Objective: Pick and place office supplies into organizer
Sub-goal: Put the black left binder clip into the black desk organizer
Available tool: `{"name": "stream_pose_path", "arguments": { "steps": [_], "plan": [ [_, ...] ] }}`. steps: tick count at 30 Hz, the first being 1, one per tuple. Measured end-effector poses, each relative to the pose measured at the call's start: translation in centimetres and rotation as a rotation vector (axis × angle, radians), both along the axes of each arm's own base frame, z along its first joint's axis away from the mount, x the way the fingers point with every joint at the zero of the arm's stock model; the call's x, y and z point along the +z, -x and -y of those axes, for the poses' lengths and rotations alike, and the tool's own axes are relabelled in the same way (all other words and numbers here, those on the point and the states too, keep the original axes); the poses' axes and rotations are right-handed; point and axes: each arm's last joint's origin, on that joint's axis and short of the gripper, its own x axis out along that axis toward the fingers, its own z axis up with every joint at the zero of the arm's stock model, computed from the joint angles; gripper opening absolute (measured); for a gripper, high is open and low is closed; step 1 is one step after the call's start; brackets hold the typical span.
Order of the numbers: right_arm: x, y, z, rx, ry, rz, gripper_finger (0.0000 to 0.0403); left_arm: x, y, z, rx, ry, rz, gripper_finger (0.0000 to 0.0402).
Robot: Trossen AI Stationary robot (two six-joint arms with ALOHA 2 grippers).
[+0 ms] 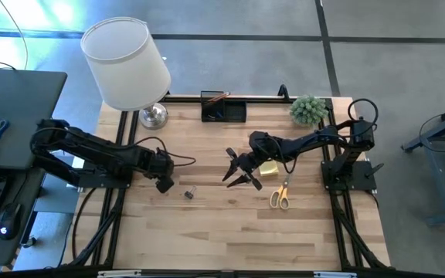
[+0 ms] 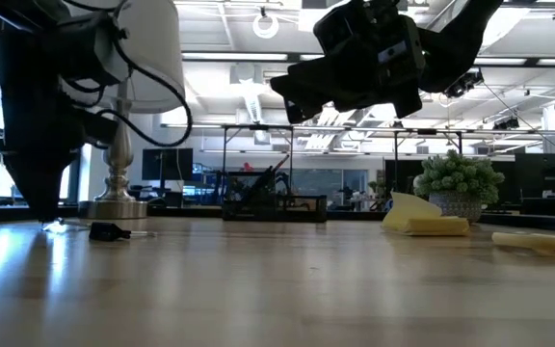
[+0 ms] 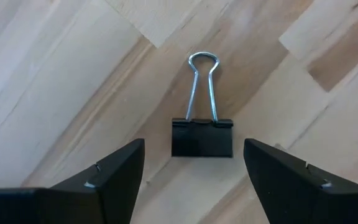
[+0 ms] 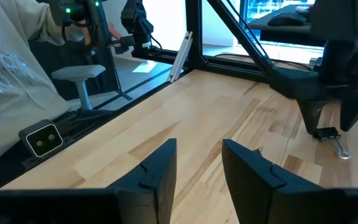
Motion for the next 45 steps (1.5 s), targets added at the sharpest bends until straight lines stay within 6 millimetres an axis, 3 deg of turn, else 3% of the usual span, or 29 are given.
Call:
{"name": "stream_pose_path", "arguments": {
  "steps": [6,12,16,22,29,32,37,45],
  "plan": [
    [-0.1,0.0,0.0,-0.003,-0.009,-0.022,0.0124,-1.4,-0.6,0.0,-0.003,-0.012,-0.086,0.0264],
    [-0.3,0.1,0.0,-0.003,-0.01,-0.037,0.0124,-1.3,-0.6,-0.1,-0.004,-0.034,-0.069,0.0252],
    [-0.3,0.1,0.0,-0.003,-0.011,-0.037,0.0124,-1.1,-0.6,-0.1,-0.025,-0.043,-0.056,0.021],
    [-0.3,0.1,0.0,-0.009,-0.039,-0.059,0.0124,-1.0,-1.0,-0.2,-0.107,-0.102,-0.037,0.0108],
    [-0.3,0.1,0.5,-0.027,-0.057,-0.083,0.0124,2.5,-4.1,-1.3,-0.161,-0.447,0.079,0.0107],
    [-0.5,0.2,1.0,-0.039,-0.058,-0.099,0.0124,4.8,-6.0,-2.6,-0.203,-0.543,0.156,0.0107],
    [-0.9,0.3,1.2,-0.047,-0.062,-0.141,0.0124,7.4,-7.8,-6.6,-0.234,-0.63,0.268,0.0107],
    [-1.2,0.5,1.2,-0.049,-0.035,-0.164,0.0124,7.0,-8.3,-13.4,-0.328,-0.72,0.307,0.0121]
  ]
}}
